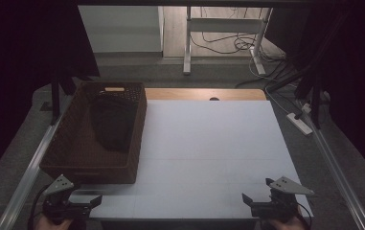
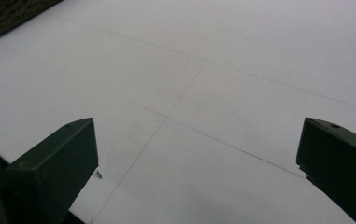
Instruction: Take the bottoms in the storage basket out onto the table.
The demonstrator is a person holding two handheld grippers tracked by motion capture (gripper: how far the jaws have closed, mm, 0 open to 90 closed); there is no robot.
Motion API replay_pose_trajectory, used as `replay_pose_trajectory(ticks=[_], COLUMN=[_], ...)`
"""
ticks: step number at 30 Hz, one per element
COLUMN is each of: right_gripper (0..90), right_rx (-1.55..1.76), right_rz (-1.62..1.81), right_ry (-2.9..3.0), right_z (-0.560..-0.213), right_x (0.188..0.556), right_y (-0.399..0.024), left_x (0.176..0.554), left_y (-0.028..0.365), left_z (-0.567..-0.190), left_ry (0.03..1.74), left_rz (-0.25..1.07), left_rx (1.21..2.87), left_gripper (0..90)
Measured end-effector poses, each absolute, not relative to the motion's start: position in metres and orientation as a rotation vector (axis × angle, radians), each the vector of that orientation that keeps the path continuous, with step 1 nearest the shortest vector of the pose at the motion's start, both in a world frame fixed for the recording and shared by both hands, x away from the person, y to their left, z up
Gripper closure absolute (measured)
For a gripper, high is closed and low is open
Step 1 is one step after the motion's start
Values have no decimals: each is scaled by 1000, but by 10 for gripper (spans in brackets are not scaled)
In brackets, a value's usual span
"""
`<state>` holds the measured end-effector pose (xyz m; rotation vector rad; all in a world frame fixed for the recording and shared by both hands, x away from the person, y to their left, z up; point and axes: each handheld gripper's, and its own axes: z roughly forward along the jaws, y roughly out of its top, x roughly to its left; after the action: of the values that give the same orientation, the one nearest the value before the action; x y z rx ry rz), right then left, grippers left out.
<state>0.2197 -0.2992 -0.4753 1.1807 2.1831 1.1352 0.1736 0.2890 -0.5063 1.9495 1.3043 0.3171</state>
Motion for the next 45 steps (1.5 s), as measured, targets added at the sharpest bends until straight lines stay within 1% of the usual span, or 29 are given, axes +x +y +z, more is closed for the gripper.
replay_pose_trajectory(ticks=[4,24,40,45], right_gripper=[0,0,0,0], right_rx=[1143,1130,1133,1129], right_rz=[1107,1118,1105,1101], right_ry=[2233,2284,2285,2292], right_z=[-476,-477,-477,-478], right_x=[220,223,223,223], right_y=[-295,-295,-294,-294], left_x=[174,174,171,170], left_y=[285,284,274,275], left_z=[-507,-506,-496,-493], left_ry=[1299,1278,1194,1171], left_rz=[327,321,328,334], left_rx=[1987,1997,2009,1989], left_gripper=[9,7,0,0])
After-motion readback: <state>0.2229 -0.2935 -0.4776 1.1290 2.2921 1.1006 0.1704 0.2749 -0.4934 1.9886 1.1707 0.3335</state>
